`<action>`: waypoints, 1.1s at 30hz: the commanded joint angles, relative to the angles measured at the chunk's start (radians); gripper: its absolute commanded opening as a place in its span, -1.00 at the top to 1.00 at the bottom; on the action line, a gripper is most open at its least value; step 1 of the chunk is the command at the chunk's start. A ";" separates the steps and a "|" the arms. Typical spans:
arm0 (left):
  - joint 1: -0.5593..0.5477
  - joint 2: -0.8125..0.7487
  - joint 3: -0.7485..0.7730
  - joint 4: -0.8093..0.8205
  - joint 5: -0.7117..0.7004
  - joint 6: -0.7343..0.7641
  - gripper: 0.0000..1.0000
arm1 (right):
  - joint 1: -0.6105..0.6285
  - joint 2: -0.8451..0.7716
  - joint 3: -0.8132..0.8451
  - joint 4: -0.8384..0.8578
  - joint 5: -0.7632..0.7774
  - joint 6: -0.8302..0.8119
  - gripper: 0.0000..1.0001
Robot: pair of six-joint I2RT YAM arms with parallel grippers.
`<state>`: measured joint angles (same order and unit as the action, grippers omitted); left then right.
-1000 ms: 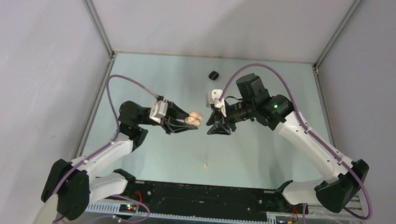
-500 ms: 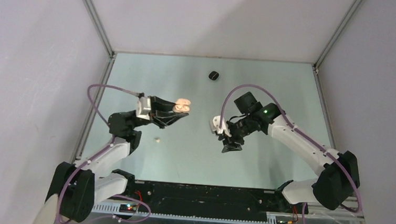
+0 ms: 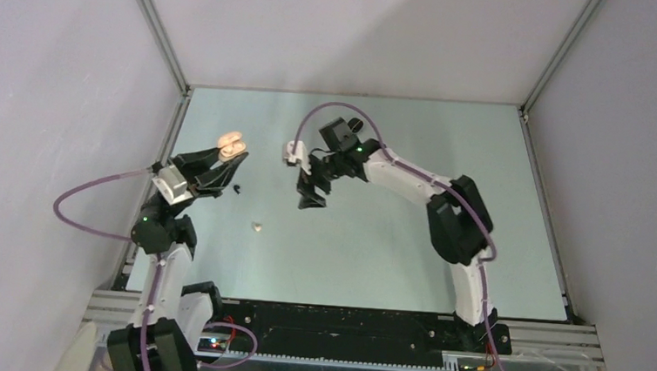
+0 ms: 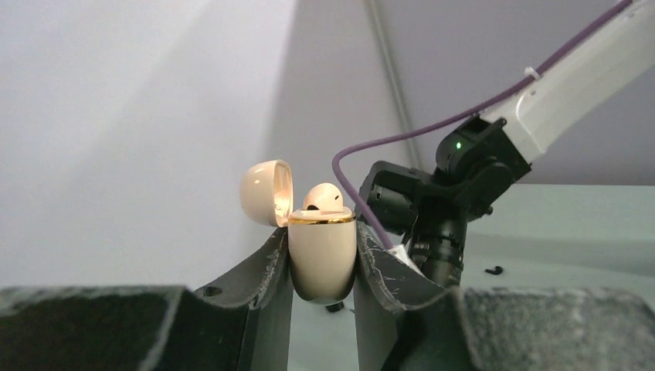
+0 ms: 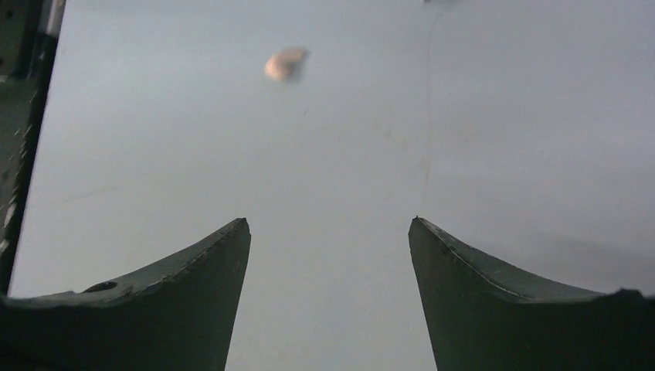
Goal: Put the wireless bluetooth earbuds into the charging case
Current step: Pick up the earbud from the center of the board.
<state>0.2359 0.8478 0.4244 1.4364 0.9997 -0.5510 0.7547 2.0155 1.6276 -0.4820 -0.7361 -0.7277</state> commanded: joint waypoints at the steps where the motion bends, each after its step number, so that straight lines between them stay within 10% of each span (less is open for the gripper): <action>1: 0.106 -0.048 0.011 0.059 0.026 -0.050 0.86 | 0.046 0.177 0.242 0.012 -0.030 0.057 -0.62; 33: 0.211 -0.103 -0.038 0.089 -0.040 -0.079 0.86 | 0.319 0.440 0.411 -0.014 0.398 -0.153 -0.33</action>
<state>0.4374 0.7582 0.3870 1.4635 0.9859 -0.6060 1.0706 2.4069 1.9877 -0.4961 -0.4103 -0.8494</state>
